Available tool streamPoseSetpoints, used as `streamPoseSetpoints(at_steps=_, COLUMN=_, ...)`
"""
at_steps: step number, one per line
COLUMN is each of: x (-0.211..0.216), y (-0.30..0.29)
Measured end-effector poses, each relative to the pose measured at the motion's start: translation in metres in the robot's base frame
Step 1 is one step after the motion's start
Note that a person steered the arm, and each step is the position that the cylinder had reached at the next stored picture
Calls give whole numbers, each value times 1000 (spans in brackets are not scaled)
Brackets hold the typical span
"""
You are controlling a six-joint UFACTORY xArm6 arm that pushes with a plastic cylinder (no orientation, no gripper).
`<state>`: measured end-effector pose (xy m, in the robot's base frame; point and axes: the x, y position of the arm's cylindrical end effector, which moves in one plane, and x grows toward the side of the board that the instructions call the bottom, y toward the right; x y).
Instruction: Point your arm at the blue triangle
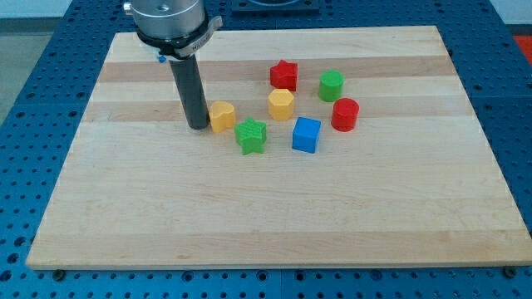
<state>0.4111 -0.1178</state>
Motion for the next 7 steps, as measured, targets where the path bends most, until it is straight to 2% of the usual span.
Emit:
streamPoseSetpoints(at_steps=1, x=-7, y=-11)
streamPoseSetpoints(at_steps=4, x=-78, y=-102)
streamPoseSetpoints(at_steps=6, x=-140, y=-144)
streamPoseSetpoints(at_steps=7, x=-178, y=-145)
